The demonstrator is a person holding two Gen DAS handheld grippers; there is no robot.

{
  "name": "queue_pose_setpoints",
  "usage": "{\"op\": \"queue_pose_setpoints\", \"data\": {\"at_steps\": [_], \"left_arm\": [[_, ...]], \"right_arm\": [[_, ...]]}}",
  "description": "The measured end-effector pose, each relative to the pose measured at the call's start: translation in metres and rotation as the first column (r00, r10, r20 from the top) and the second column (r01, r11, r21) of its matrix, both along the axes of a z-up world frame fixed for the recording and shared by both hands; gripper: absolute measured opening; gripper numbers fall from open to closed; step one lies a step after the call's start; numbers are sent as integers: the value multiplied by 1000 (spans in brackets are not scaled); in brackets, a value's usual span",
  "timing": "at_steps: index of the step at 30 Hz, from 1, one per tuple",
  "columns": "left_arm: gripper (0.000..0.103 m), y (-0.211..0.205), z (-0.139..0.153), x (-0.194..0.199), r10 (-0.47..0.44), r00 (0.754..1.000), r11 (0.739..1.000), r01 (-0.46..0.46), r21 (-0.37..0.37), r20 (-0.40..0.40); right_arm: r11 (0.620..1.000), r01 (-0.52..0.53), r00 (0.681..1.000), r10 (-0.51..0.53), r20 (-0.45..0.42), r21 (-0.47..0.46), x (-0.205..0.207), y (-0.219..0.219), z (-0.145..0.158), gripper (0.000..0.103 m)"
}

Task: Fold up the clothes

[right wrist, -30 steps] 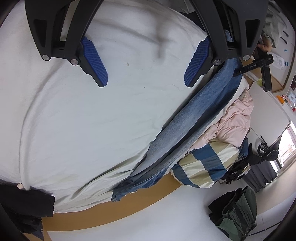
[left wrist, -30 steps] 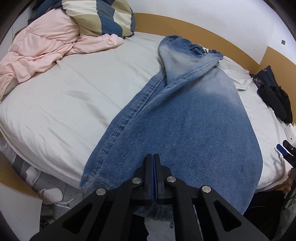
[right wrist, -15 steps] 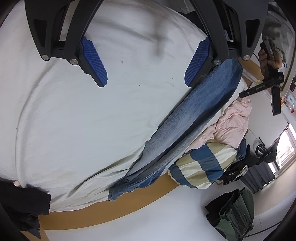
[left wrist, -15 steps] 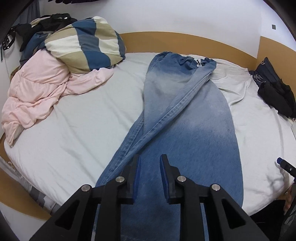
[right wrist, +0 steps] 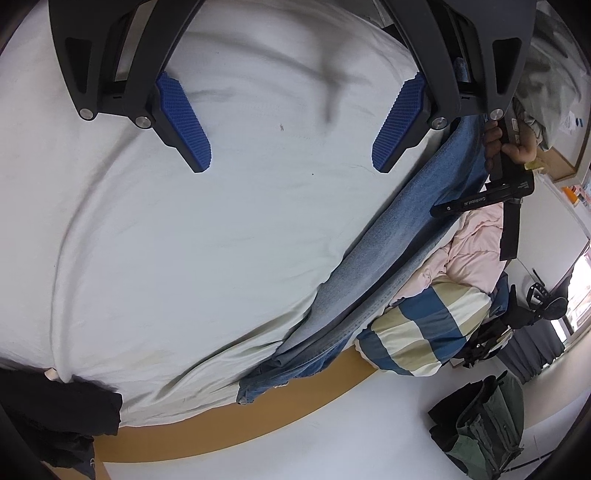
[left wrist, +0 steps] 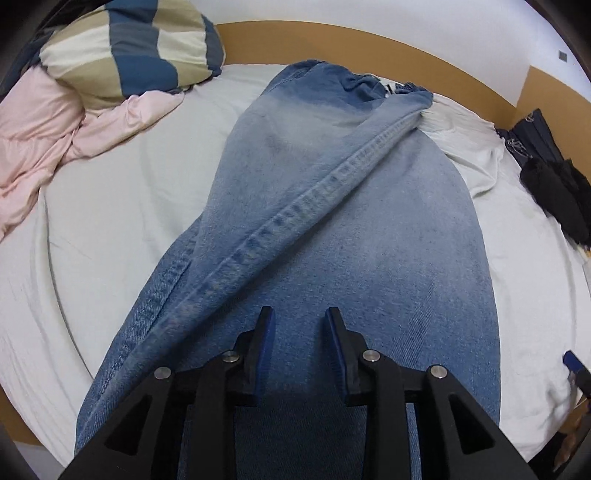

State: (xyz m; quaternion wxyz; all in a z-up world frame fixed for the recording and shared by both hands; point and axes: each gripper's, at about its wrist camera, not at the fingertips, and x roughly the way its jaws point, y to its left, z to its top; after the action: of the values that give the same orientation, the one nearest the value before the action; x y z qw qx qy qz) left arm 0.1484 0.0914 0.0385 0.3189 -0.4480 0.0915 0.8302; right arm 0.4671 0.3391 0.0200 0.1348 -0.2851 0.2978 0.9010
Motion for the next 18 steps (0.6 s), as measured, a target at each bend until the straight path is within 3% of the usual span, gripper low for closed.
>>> {"op": "queue_pose_setpoints", "data": {"at_steps": [3, 5, 11, 14, 18], "left_arm": [[30, -3, -5, -3, 16, 1000, 999, -16, 32, 10], [30, -2, -9, 1, 6, 999, 999, -5, 38, -40], [32, 4, -10, 9, 5, 995, 1000, -5, 7, -95], [32, 2, -11, 8, 6, 996, 1000, -4, 20, -88], [42, 2, -13, 6, -12, 998, 998, 15, 53, -64]], "right_arm": [[1000, -1, 1000, 1, 0, 1, 0, 1, 0, 91], [1000, 2, 1000, -2, -4, -5, -2, 2, -1, 91], [999, 12, 1000, -12, -21, -39, -15, 3, -3, 92], [999, 5, 1000, -6, -22, -32, -22, -1, -3, 93], [1000, 6, 1000, -6, -16, -15, -27, -5, -3, 94]]}}
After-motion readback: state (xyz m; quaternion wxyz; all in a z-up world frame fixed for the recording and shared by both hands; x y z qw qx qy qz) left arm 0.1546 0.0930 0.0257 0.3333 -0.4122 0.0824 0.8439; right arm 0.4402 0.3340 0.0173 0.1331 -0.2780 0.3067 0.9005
